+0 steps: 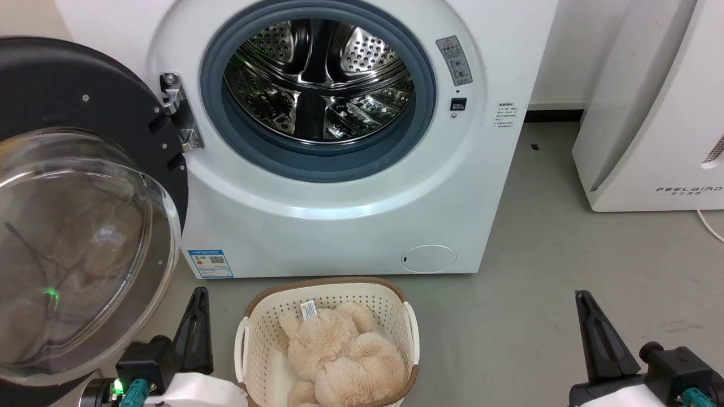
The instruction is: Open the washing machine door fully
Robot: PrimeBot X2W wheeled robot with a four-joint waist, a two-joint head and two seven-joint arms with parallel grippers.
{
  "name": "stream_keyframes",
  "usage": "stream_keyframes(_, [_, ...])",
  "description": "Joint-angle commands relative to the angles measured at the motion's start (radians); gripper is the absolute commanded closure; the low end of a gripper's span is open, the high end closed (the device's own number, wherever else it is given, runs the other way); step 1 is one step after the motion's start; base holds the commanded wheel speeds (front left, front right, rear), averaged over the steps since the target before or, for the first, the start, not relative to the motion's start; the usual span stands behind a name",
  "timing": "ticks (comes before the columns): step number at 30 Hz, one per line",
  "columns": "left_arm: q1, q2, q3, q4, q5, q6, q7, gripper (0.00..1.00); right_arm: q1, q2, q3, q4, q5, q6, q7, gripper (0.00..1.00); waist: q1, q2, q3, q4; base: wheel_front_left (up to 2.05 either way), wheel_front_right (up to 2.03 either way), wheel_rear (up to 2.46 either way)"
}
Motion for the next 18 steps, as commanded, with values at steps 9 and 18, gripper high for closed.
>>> stream_keyframes(9, [-0.005,0.000,-0.006,-0.014,0.017,0.006,0.024,1.00,-0.019,0.001,0.003,-0.003,-0.016,0.002,0.023,1.00,0.0000,0.0000,0.001,0.002,0.00,0.00,0.00])
stream_keyframes(18, [-0.007,0.000,-0.009,-0.022,0.026,0.007,0.042,1.00,-0.025,0.001,0.005,-0.004,-0.023,0.002,0.041,1.00,0.0000,0.0000,0.002,0.004,0.00,0.00,0.00])
